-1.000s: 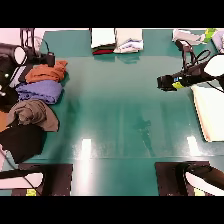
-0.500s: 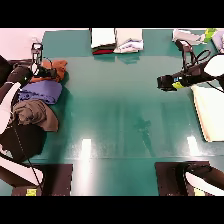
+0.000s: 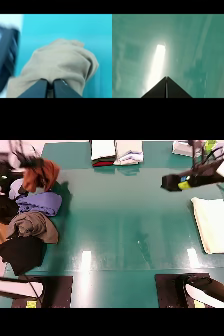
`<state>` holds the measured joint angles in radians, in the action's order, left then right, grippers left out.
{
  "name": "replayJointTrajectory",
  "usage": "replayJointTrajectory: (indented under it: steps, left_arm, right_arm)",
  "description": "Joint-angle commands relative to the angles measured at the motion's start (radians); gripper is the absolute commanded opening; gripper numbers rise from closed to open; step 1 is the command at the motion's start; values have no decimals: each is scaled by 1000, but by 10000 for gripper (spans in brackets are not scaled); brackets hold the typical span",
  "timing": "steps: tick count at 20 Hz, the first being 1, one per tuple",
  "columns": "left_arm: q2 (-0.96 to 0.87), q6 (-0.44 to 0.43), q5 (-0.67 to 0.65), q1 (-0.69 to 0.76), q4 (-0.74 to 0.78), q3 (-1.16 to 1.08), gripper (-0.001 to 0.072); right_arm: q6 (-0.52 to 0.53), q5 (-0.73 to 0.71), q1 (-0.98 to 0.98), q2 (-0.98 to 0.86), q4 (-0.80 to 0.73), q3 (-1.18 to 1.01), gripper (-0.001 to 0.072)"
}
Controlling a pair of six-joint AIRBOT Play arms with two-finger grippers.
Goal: Fold the shirts.
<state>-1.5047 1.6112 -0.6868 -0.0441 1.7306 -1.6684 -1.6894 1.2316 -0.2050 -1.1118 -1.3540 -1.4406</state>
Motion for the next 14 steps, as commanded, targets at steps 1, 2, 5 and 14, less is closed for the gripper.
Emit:
replayJointTrajectory:
  steps: [1, 2, 5, 14]
  left_arm:
    - [253, -67, -67, 51, -2, -45, 31]
    - [332, -93, -108, 89, -3, -45, 32]
    - [495, -143, -248, 229, -17, -45, 31]
    - [418, -190, -502, 721, -304, 101, 32]
  right_arm:
    - [0, 3, -1, 0, -1, -171, 19]
    - [0, -1, -1, 0, -2, -218, 19]
    - [0, -2, -1, 0, -3, -327, 19]
    - [0, 15, 0, 1, 0, -435, 19]
